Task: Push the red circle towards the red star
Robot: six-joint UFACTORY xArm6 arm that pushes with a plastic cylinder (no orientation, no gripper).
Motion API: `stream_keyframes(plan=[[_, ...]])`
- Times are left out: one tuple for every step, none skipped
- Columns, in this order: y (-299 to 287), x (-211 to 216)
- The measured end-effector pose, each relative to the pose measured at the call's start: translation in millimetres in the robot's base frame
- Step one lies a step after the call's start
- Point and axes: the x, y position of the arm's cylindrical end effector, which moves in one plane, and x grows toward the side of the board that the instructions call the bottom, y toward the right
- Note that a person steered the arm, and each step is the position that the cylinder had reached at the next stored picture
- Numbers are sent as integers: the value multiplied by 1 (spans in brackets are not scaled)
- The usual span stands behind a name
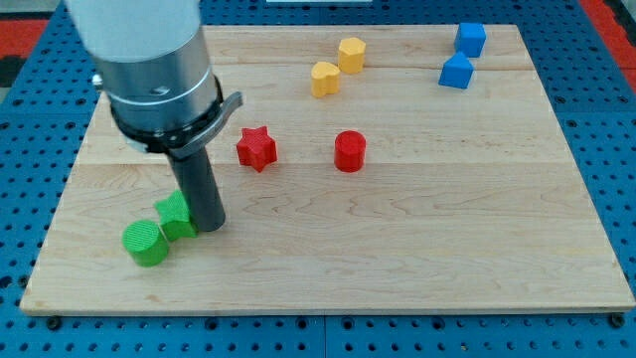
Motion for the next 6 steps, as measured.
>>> stream_keyframes(plan=[[119,-4],[244,-23],[170,-78],[99,-83],[131,-81],[180,-120]])
